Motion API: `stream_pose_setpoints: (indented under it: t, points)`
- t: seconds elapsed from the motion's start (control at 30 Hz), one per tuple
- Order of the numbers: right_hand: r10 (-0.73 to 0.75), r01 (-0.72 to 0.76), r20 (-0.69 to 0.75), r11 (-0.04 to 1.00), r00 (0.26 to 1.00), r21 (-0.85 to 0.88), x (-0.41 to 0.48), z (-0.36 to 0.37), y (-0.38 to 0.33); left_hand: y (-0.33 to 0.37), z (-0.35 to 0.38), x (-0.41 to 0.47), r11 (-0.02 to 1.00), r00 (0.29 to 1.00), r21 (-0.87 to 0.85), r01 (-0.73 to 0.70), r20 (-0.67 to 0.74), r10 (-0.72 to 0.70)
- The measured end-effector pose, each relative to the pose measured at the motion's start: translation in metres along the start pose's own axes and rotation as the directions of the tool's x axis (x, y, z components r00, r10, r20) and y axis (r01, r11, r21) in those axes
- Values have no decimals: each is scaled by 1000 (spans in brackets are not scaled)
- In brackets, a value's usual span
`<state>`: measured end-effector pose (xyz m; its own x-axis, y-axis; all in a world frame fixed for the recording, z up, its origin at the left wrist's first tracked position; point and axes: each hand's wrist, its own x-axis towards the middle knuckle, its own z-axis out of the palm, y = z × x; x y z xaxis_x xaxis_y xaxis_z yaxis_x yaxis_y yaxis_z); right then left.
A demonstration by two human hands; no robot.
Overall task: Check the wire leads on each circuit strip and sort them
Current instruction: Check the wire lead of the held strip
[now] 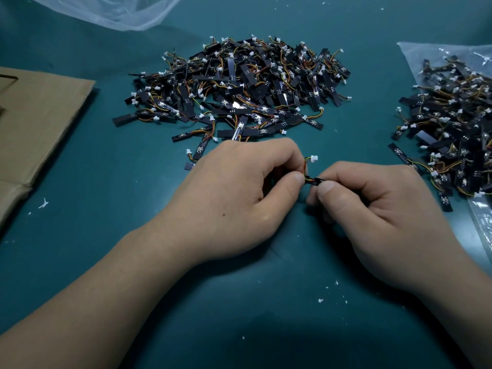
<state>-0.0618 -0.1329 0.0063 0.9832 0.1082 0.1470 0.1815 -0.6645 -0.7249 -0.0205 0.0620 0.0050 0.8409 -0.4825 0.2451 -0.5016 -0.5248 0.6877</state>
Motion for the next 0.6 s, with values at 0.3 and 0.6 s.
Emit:
stream_pose_setpoints:
  t: [0.3,0.6]
  points:
    - [-5,5,3,1000,1000,3,0,0,0,0,0,0,1000,1000,6,4,-2,-4]
    - [-2,2,3,1000,1000,3,0,0,0,1,0,0,1000,1000,-1,11,0,-11]
